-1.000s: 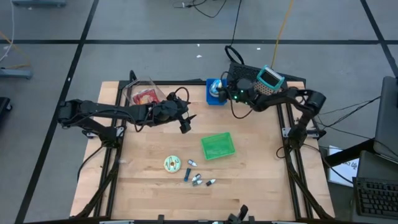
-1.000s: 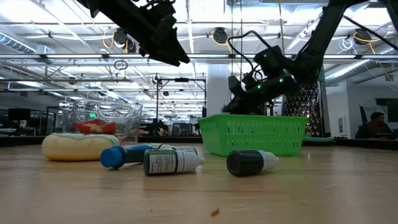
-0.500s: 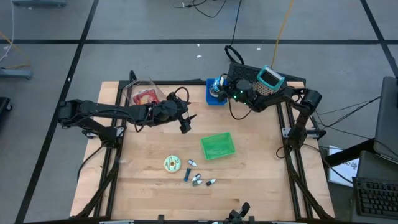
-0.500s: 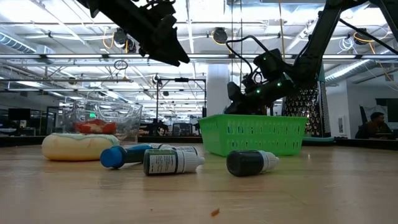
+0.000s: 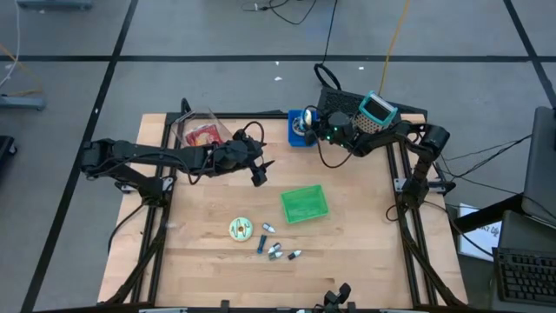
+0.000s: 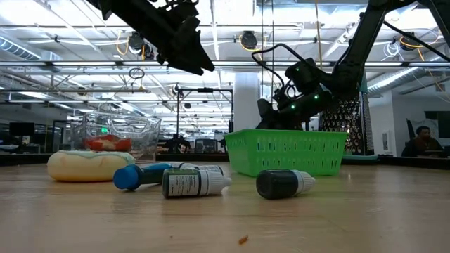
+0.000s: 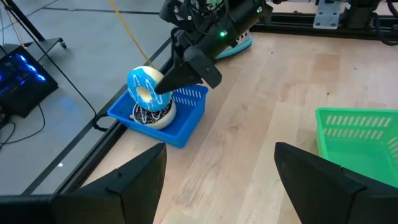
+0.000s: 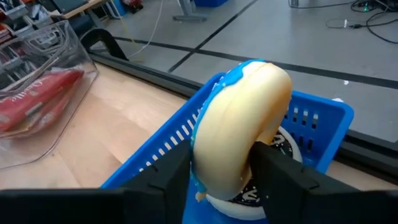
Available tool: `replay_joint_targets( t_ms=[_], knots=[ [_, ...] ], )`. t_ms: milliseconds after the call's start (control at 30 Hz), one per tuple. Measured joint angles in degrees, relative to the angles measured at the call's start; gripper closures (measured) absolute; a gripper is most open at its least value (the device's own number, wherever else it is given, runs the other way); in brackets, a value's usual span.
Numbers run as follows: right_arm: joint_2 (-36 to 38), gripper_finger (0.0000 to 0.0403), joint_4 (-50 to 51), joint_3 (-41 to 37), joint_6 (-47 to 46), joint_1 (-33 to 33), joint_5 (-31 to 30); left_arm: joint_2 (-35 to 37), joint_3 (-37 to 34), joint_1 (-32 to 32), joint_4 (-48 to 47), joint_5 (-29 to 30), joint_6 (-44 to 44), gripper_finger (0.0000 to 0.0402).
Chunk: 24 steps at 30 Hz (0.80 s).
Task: Pick & Place Food Item
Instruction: Put the blue donut into the blue bin
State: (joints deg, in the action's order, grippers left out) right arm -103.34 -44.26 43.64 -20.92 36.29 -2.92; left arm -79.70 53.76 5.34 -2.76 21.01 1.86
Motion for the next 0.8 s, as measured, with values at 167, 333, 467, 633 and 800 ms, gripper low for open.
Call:
replay_joint_targets(
  t_ms=[167, 333, 467, 633, 800],
  knots=[
    [0.0, 0.0234, 0.3, 0.0, 1.6, 0.0, 0.0, 0.0, 0.0, 0.0, 0.0, 0.0, 0.2, 0.0103],
    [0.0, 0.024, 2.3, 0.0, 2.0, 0.0, -0.2, 0.0, 0.0, 0.0, 0.0, 0.0, 0.2, 0.0103],
    [0.1, 0.0242, 4.7, 0.0, 2.5, 0.0, -1.3, 0.0, 0.0, 0.0, 0.0, -0.1, 0.2, 0.0103],
    [1.9, 0.0241, 8.2, 0.0, 4.9, -0.4, -4.6, 0.0, 0.0, 0.0, 0.0, -0.1, 0.2, 0.0103],
    [6.9, 0.0241, 10.3, 0.0, 6.8, -0.7, -5.0, 0.0, 0.0, 0.0, 0.0, -0.2, 0.2, 0.0103]
  ],
)
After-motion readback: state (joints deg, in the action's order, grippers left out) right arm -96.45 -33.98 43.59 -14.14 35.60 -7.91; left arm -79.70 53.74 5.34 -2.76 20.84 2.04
